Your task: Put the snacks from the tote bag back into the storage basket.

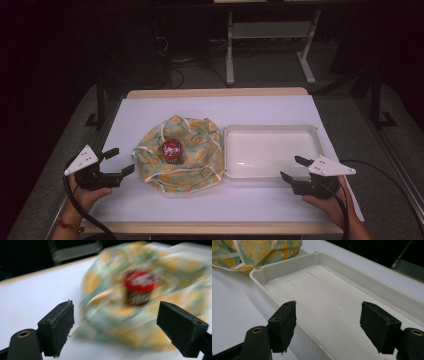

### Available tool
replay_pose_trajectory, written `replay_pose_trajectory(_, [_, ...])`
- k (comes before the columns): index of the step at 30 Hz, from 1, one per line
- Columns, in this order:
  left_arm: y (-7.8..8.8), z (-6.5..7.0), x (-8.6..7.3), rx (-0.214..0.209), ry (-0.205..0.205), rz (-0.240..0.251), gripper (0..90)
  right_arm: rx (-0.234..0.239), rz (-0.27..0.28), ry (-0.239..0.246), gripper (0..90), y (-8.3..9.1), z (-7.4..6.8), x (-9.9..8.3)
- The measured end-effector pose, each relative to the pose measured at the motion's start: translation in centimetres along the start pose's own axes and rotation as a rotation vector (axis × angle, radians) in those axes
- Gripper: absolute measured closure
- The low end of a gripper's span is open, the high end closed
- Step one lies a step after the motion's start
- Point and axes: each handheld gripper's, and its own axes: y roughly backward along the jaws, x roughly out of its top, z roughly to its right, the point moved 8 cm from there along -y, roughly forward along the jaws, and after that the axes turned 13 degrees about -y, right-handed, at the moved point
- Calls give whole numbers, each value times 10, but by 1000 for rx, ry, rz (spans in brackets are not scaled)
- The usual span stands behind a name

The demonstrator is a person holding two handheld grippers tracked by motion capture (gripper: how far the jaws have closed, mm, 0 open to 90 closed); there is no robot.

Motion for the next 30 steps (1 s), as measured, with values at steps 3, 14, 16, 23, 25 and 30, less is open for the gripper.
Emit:
replay_pose_trajectory(3, [-5,6,-2,-20,-38,-2,146,3,7,2,287,-2,0,3])
replay_pose_trajectory(14, [-13,18,-6,-48,-70,-26,155,14,2,23,287,-6,-6,7])
replay_pose_trajectory(16, [-14,21,-1,-62,-79,-23,182,14,2,19,287,-7,-5,7])
replay_pose_trajectory(23, [-21,29,12,-99,-115,-36,185,14,-5,14,288,-7,-6,5])
replay_pose_trajectory(25, [-23,30,14,-112,-104,-32,210,13,-6,15,288,-7,-6,5])
replay_pose_trajectory(30, [-25,28,12,-108,-71,-19,229,14,-11,18,288,-8,-6,4])
